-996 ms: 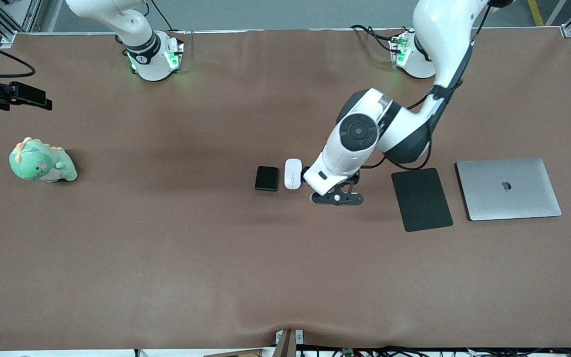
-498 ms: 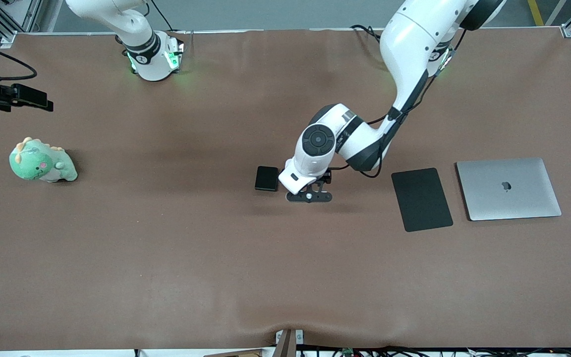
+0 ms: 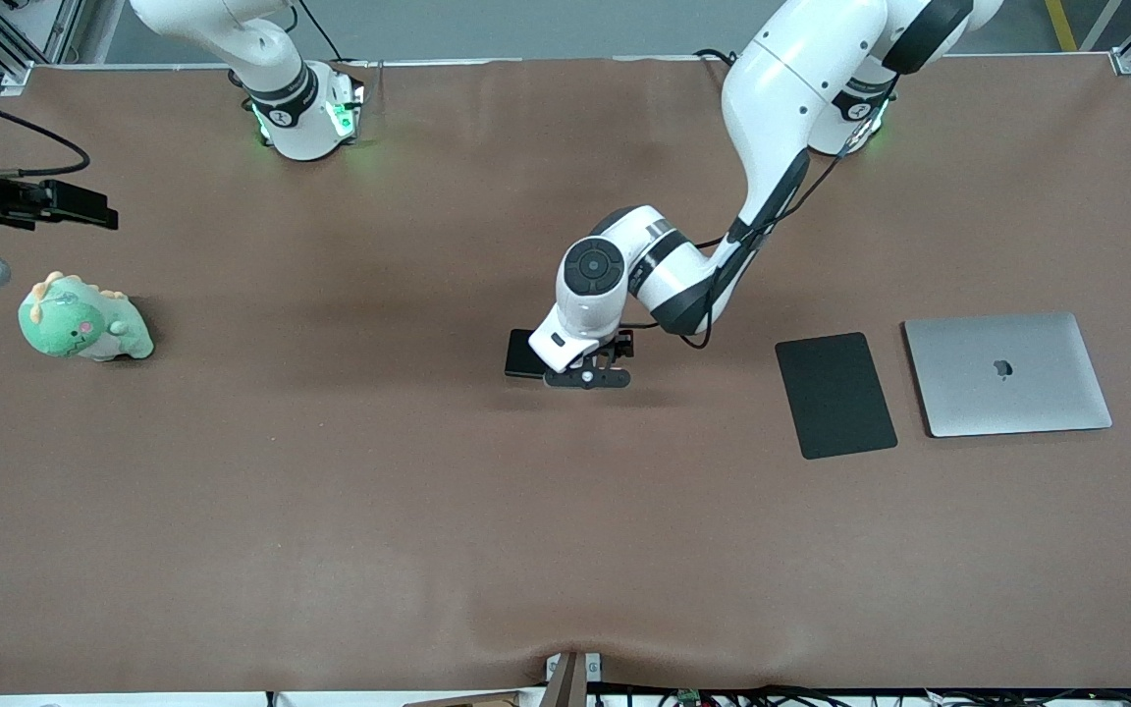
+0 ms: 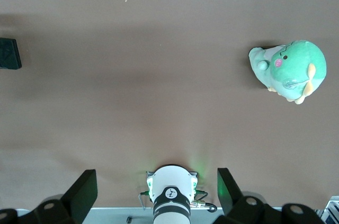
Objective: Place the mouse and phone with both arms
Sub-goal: 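Reach the left gripper to the white mouse while the right gripper moves out, then grasp the white mouse with the left gripper and lift it, then carry the mouse over the black pad while the right gripper reaches the phone, then lower the mouse onto the pad while the right gripper grasps the phone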
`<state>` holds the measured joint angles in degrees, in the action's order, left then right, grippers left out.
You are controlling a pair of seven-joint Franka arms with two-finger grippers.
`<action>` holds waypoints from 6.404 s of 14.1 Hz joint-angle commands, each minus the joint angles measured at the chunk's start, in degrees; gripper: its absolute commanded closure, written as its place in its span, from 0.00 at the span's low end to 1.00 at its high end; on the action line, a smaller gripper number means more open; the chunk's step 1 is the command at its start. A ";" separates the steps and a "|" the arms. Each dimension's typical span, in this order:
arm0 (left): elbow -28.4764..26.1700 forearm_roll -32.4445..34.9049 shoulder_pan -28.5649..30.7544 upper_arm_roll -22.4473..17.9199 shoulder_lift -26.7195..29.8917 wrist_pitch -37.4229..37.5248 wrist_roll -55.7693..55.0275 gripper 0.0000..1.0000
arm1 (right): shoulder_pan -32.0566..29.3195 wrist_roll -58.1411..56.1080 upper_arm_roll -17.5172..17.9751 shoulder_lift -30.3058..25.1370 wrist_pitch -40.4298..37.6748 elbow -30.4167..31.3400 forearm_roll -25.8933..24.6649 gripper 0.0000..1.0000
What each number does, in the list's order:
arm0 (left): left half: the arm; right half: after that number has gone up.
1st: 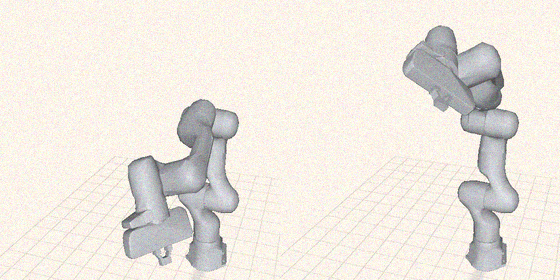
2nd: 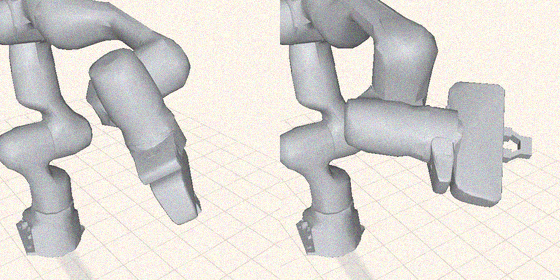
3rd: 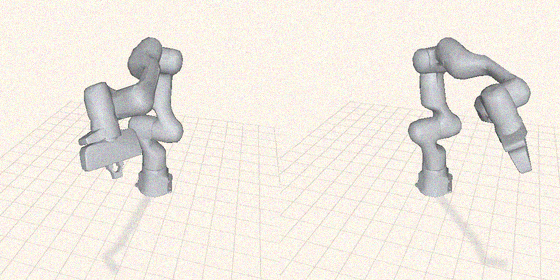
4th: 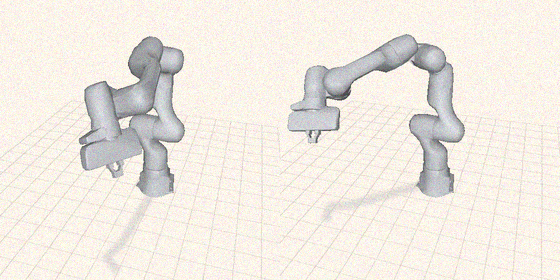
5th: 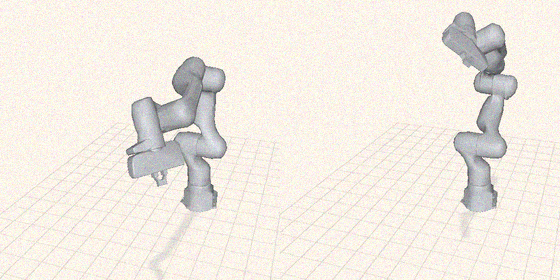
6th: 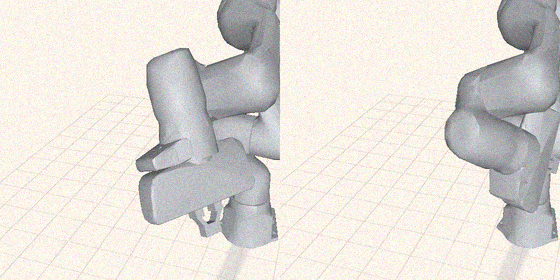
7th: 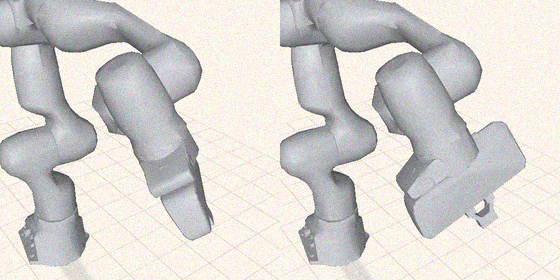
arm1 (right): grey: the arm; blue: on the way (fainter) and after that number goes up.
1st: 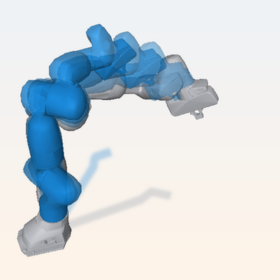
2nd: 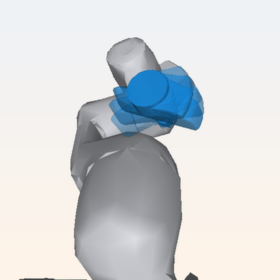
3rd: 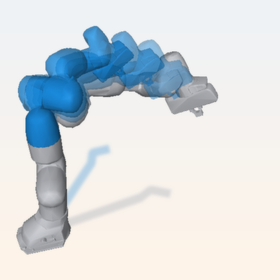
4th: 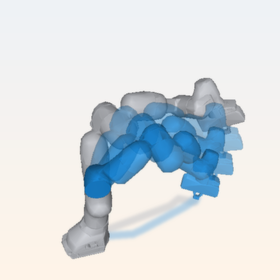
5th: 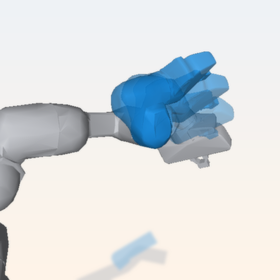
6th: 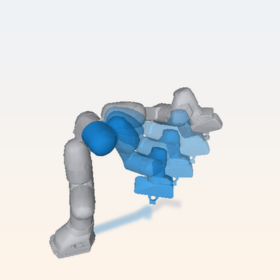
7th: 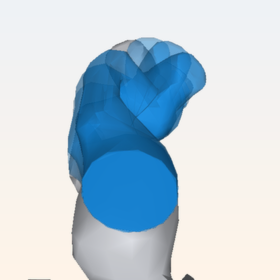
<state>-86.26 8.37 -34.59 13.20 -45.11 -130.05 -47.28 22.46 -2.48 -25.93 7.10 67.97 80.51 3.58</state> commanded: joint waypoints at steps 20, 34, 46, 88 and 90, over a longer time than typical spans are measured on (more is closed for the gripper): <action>-1.55 2.26 -2.24 -0.64 -1.30 -0.91 0.08 0.92 | 6.19 0.63 1.32 8.98 1.90 -0.71 7.67 0.00; -1.63 4.72 16.90 -0.73 16.18 11.31 8.94 1.00 | 20.41 26.56 1.50 11.88 17.79 4.99 16.90 0.00; -2.16 4.02 31.86 -0.46 16.45 13.41 26.44 1.00 | 29.13 30.69 1.58 22.15 38.45 9.49 20.42 0.00; -32.75 4.20 37.75 -0.99 15.58 -13.74 22.06 0.61 | 37.92 36.57 5.98 35.88 68.27 17.13 22.44 0.90; -32.31 4.20 37.75 -1.08 15.49 -13.66 21.97 0.11 | 37.48 37.46 5.98 35.35 67.74 17.05 22.44 1.00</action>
<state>-119.25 12.15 2.89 12.18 -29.22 -143.00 -24.61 59.47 33.62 -19.49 42.83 135.65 97.29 24.66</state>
